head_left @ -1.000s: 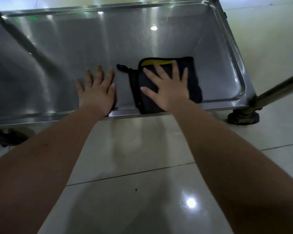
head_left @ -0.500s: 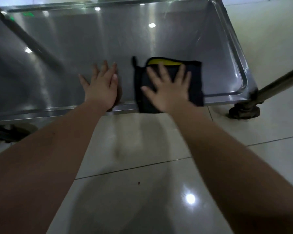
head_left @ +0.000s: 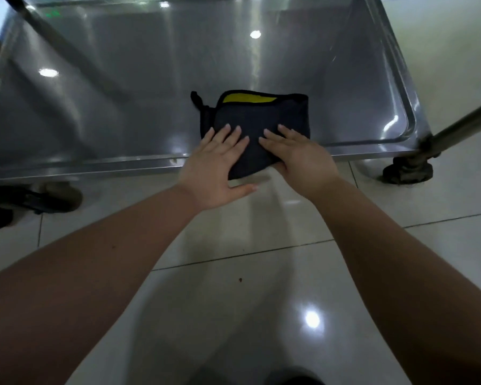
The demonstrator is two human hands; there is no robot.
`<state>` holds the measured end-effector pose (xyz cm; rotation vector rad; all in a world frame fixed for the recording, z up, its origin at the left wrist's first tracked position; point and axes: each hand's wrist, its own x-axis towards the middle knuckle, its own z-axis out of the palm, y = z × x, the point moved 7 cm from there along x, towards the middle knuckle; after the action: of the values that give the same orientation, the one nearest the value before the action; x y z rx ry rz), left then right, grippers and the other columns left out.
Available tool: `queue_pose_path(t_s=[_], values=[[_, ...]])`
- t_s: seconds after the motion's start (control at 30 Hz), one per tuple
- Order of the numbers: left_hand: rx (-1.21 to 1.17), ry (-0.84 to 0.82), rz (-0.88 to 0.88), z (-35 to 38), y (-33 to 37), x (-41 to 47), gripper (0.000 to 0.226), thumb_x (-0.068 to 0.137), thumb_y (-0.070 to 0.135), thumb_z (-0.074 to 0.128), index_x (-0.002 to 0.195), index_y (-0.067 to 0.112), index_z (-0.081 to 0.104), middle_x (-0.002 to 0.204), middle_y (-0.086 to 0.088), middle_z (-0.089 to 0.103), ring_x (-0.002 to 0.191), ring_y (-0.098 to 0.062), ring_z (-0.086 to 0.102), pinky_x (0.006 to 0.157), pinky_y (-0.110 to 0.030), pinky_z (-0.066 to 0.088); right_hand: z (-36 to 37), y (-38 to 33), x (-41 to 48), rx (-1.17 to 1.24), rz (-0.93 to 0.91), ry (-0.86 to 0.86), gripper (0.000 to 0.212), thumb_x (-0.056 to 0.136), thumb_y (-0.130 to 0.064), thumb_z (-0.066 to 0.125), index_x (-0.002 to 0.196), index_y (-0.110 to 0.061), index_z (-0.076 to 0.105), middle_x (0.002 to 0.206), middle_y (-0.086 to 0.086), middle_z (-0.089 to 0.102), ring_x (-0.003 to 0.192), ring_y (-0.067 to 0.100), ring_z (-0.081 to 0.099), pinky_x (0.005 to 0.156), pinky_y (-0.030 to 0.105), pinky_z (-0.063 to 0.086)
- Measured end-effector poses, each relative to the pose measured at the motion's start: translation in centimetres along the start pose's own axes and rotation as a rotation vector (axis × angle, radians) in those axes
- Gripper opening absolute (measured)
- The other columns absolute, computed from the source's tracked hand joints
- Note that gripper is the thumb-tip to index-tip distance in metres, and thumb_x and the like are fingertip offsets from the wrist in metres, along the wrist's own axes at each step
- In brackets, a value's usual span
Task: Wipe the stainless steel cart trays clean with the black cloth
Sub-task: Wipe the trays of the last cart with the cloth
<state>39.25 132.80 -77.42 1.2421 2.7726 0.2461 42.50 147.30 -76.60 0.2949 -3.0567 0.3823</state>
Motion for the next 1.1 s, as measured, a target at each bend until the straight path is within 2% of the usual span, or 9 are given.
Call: queue_pose_path(t_s=[0.13,0.27,0.37,0.5,0.6,0.73,0.8,0.93,1.1], values=[[-0.007,0.080,-0.035,-2.9,0.5,-0.2,0.076,0.079,0.044,0.075,0.142,0.008,0.050,0.139,-0.015,0.056,0.128,-0.033,0.052,0.108,-0.039,0.029,-4.0,-2.0,-0.7,0.010,-0.013,0.161,0.037,0.079,0.006,0.064,0.116,0.002,0.067,0.113,0.023,0.069,0.101,0.040,0.068,0.079,0.046,0.056],[0.003,0.143,-0.032,-7.4,1.9,-0.4,0.049,0.047,0.006,0.087,0.093,0.005,0.071,0.080,-0.013,0.067,0.073,-0.032,0.066,0.062,-0.031,0.049,-7.8,-4.7,-0.7,-0.046,0.066,0.119,0.039,0.063,0.017,0.072,0.098,0.003,0.067,0.081,0.020,0.067,0.066,0.036,0.065,0.050,0.030,0.046],[-0.073,0.153,-0.046,-11.1,2.9,-2.0,0.040,0.047,-0.006,0.082,0.084,0.004,0.070,0.076,-0.014,0.064,0.069,-0.034,0.065,0.056,-0.031,0.051,-10.6,-6.5,-1.0,-0.076,0.084,0.031,0.040,0.061,0.017,0.072,0.097,0.003,0.065,0.079,0.019,0.063,0.065,0.036,0.063,0.050,0.032,0.045],[-0.152,0.140,-0.072,-15.9,4.1,-6.0,0.031,0.069,0.009,0.047,0.089,0.005,0.070,0.082,-0.014,0.065,0.073,-0.035,0.064,0.057,-0.034,0.053,-15.0,-10.2,-2.6,-0.054,0.119,-0.110,0.035,0.068,0.010,0.072,0.100,0.001,0.063,0.092,0.020,0.063,0.080,0.038,0.062,0.058,0.034,0.044],[-0.230,0.135,-0.102,-20.5,4.7,-9.2,0.028,0.064,0.004,0.069,0.092,0.006,0.069,0.090,-0.013,0.066,0.079,-0.035,0.064,0.062,-0.036,0.054,-19.2,-13.4,-3.6,-0.037,0.097,-0.133,0.039,0.065,0.010,0.073,0.101,0.001,0.063,0.094,0.021,0.063,0.081,0.038,0.063,0.062,0.031,0.037],[-0.300,0.131,-0.072,-27.5,5.7,-13.5,0.025,0.076,0.017,0.048,0.087,0.007,0.069,0.084,-0.010,0.065,0.073,-0.032,0.062,0.055,-0.038,0.053,-25.0,-18.5,-5.4,-0.102,0.037,-0.072,0.020,0.078,-0.004,0.051,0.094,-0.001,0.061,0.086,0.017,0.060,0.070,0.035,0.059,0.058,0.034,0.045],[-0.304,0.111,-0.072,-31.7,6.4,-15.3,0.017,0.074,0.010,0.056,0.083,0.008,0.070,0.079,-0.009,0.065,0.069,-0.031,0.062,0.052,-0.034,0.052,-27.3,-20.9,-6.5,-0.040,0.038,-0.110,0.021,0.085,-0.009,0.044,0.098,-0.001,0.059,0.089,0.016,0.058,0.073,0.035,0.057,0.061,0.039,0.047],[-0.274,0.084,-0.129,-41.0,6.9,-19.5,0.026,0.063,-0.003,0.079,0.085,0.010,0.073,0.079,-0.007,0.067,0.070,-0.032,0.063,0.059,-0.035,0.052,-34.1,-25.9,-6.9,0.034,-0.015,-0.173,0.020,0.088,-0.018,0.062,0.100,-0.003,0.058,0.091,0.014,0.057,0.078,0.032,0.055,0.065,0.041,0.051],[-0.123,0.251,-0.222,-57.3,6.5,-25.5,0.025,0.080,0.019,0.052,0.091,0.014,0.074,0.084,-0.003,0.070,0.079,-0.030,0.064,0.079,-0.039,0.040,-48.5,-34.9,-2.9,0.089,-0.124,-0.128,0.030,0.075,0.002,0.072,0.101,-0.010,0.062,0.097,0.010,0.059,0.087,0.032,0.056,0.074,0.039,0.045]])
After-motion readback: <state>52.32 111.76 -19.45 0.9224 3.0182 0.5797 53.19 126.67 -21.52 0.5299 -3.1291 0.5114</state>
